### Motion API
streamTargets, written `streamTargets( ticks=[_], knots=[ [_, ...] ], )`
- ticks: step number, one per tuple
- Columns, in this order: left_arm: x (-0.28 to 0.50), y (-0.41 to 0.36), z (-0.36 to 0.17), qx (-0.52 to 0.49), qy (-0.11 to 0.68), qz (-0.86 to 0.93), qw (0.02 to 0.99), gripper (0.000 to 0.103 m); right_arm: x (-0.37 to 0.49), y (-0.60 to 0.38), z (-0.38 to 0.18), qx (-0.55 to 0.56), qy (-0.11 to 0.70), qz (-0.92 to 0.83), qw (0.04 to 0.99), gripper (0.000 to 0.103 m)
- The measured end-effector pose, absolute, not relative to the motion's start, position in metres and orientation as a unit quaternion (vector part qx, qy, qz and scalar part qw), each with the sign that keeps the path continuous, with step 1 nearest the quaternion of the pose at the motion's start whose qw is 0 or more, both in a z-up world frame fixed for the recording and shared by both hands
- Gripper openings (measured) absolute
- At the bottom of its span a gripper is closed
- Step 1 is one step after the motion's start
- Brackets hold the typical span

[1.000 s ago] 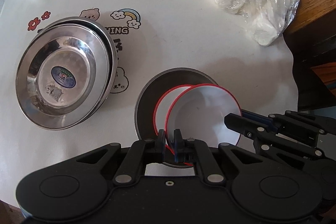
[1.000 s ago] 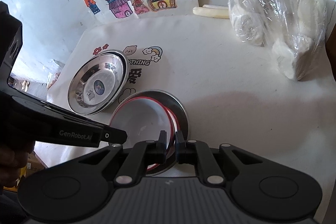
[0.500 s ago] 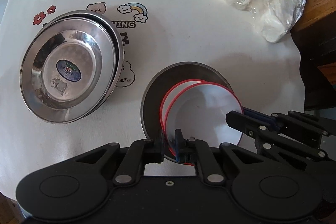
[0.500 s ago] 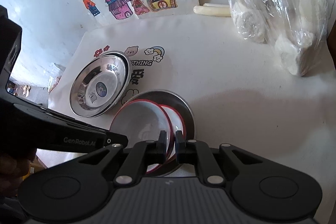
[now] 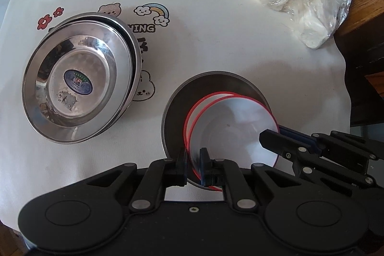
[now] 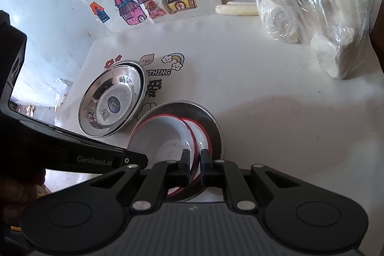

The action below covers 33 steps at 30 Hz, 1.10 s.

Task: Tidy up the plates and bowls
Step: 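Carry the second white bowl with both grippers and lower it into the first white bowl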

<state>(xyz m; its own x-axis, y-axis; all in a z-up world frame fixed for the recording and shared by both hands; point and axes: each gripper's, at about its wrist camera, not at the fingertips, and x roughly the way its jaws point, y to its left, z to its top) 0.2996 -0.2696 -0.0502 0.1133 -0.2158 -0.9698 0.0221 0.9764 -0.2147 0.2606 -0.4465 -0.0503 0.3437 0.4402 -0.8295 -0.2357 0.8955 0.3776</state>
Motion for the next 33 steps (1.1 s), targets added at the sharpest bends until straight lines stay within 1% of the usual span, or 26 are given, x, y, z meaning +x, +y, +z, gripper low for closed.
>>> streamTargets(
  ticks=[25,31,33],
  knots=[
    [0.308,-0.272,-0.061,-0.072,0.654,-0.071,0.75,0.011,0.263,-0.444,-0.057,0.091,0.528,0.202,0.82,0.012],
    [0.309,-0.271,-0.06,-0.08,0.653,-0.068,0.75,0.019,0.264,-0.445,-0.058,0.091,0.528,0.203,0.82,0.012],
    [0.309,-0.271,-0.058,-0.082,0.651,-0.068,0.751,0.019,0.264,-0.446,-0.058,0.091,0.528,0.205,0.819,0.013]
  ],
)
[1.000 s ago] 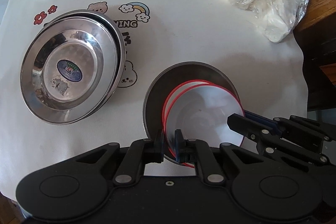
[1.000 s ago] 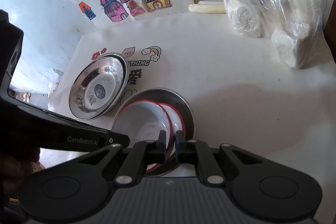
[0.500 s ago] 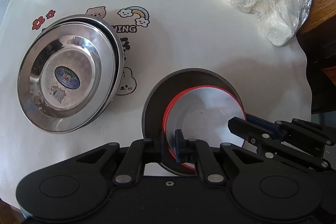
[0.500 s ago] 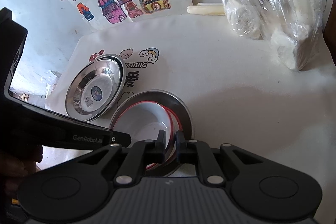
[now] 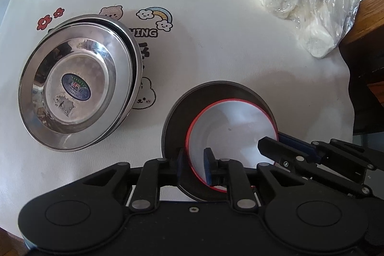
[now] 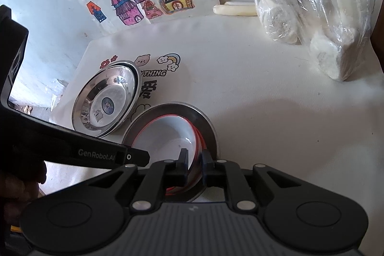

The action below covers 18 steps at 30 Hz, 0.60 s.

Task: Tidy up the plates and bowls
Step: 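Carry the second white bowl with both grippers and lower it into the first white bowl, then open both grippers to release the white bowl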

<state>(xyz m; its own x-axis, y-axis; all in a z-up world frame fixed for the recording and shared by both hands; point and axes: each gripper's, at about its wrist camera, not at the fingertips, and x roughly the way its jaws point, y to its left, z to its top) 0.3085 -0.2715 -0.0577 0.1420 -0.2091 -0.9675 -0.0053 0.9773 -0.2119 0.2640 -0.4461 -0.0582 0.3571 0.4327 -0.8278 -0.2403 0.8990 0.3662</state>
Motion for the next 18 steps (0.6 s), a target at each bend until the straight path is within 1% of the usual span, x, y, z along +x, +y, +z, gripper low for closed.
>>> streamTargets(
  ticks=[2,4,8,10,11,14,15,16,17,18],
  knots=[
    [0.308,-0.271,-0.055,-0.085,0.65,-0.068,0.752,0.022,0.264,-0.447,-0.057,0.092,0.528,0.208,0.818,0.015],
    [0.308,-0.271,-0.051,-0.089,0.646,-0.069,0.755,0.03,0.263,-0.448,-0.057,0.092,0.528,0.208,0.818,0.018],
    [0.307,-0.268,-0.044,-0.103,0.636,-0.071,0.762,0.038,0.26,-0.452,-0.054,0.094,0.527,0.205,0.819,0.022],
    [0.307,-0.266,-0.042,-0.109,0.631,-0.069,0.765,0.043,0.259,-0.454,-0.052,0.095,0.526,0.203,0.821,0.024],
    [0.307,-0.265,-0.039,-0.11,0.626,-0.068,0.769,0.045,0.258,-0.456,-0.05,0.097,0.525,0.201,0.821,0.026],
    [0.308,-0.264,-0.033,-0.112,0.613,-0.069,0.779,0.057,0.258,-0.461,-0.047,0.099,0.522,0.196,0.824,0.031],
    [0.308,-0.263,-0.031,-0.112,0.609,-0.069,0.782,0.066,0.257,-0.463,-0.047,0.1,0.521,0.194,0.825,0.034],
    [0.308,-0.263,-0.029,-0.111,0.604,-0.068,0.786,0.078,0.257,-0.465,-0.046,0.101,0.52,0.192,0.826,0.038],
    [0.308,-0.262,-0.028,-0.11,0.602,-0.067,0.788,0.083,0.257,-0.467,-0.045,0.103,0.519,0.189,0.827,0.048],
    [0.308,-0.262,-0.028,-0.109,0.599,-0.064,0.791,0.092,0.258,-0.468,-0.045,0.104,0.519,0.186,0.828,0.06]
  ],
)
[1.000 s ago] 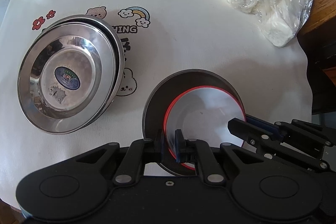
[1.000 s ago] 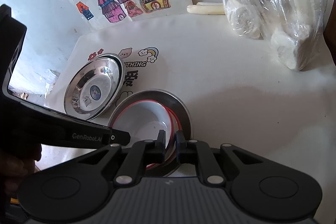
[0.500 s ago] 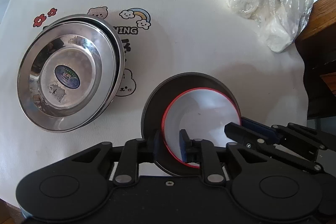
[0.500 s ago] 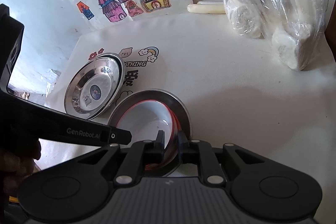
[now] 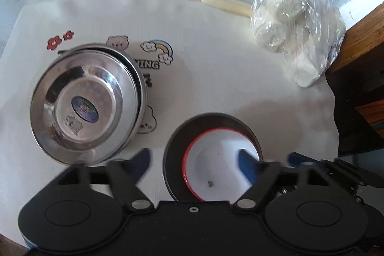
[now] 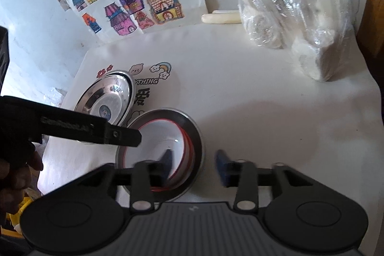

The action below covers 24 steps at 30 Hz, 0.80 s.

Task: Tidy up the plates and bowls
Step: 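Open both grippers to release the white bowl, then move both grippers to the rim of the dark steel bowl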

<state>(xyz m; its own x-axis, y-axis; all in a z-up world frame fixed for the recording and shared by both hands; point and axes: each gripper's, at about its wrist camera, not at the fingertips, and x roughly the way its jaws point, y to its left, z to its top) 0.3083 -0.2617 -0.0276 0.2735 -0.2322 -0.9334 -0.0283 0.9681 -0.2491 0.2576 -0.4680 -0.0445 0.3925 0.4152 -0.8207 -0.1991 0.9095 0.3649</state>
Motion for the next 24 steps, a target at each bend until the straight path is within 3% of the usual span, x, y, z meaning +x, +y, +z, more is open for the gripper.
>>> streamTargets(
  ticks=[2,8,15,24],
  knots=[
    [0.308,-0.26,-0.028,-0.108,0.598,-0.06,0.792,0.102,0.258,-0.47,-0.044,0.104,0.521,0.176,0.829,0.074],
    [0.304,-0.247,-0.028,-0.118,0.587,-0.043,0.8,0.102,0.257,-0.476,-0.043,0.103,0.522,0.153,0.833,0.103],
    [0.295,-0.226,-0.027,-0.106,0.574,-0.01,0.812,0.102,0.258,-0.483,-0.05,0.075,0.526,0.108,0.84,0.103],
    [0.278,-0.209,-0.053,-0.094,0.621,0.012,0.778,0.102,0.259,-0.492,-0.062,0.061,0.543,0.074,0.834,0.103]
  ],
)
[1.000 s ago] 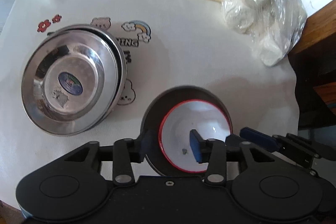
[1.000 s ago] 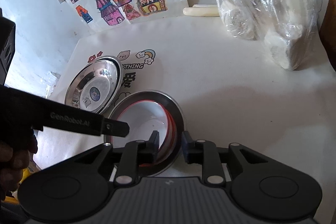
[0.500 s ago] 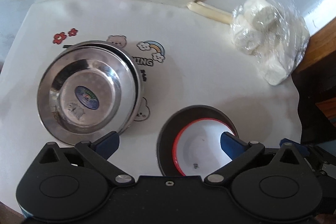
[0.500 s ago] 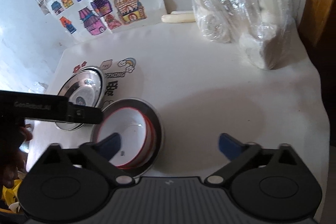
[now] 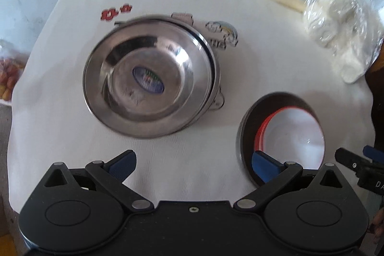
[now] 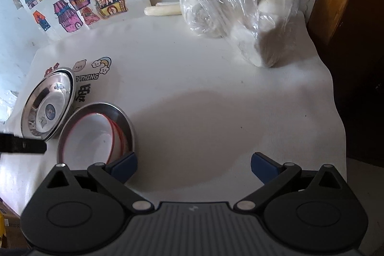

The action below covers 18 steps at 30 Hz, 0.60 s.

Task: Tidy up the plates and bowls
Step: 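Move both grippers to the rim of the dark steel bowl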

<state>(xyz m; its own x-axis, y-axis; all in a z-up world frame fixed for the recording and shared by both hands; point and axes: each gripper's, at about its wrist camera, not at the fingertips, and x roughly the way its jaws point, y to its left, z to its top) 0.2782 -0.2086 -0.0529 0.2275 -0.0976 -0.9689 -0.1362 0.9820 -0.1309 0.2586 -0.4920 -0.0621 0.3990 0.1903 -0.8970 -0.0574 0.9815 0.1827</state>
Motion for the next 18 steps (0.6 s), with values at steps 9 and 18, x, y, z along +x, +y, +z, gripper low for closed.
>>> streamTargets(
  ticks=[9,18],
  knots=[
    [0.276,-0.219,-0.064,-0.074,0.627,0.002,0.775,0.102,0.256,-0.483,-0.065,0.047,0.54,0.094,0.835,0.103],
    [0.28,-0.225,-0.07,-0.049,0.63,-0.007,0.775,0.102,0.259,-0.484,-0.069,0.043,0.546,0.097,0.831,0.103]
  ],
)
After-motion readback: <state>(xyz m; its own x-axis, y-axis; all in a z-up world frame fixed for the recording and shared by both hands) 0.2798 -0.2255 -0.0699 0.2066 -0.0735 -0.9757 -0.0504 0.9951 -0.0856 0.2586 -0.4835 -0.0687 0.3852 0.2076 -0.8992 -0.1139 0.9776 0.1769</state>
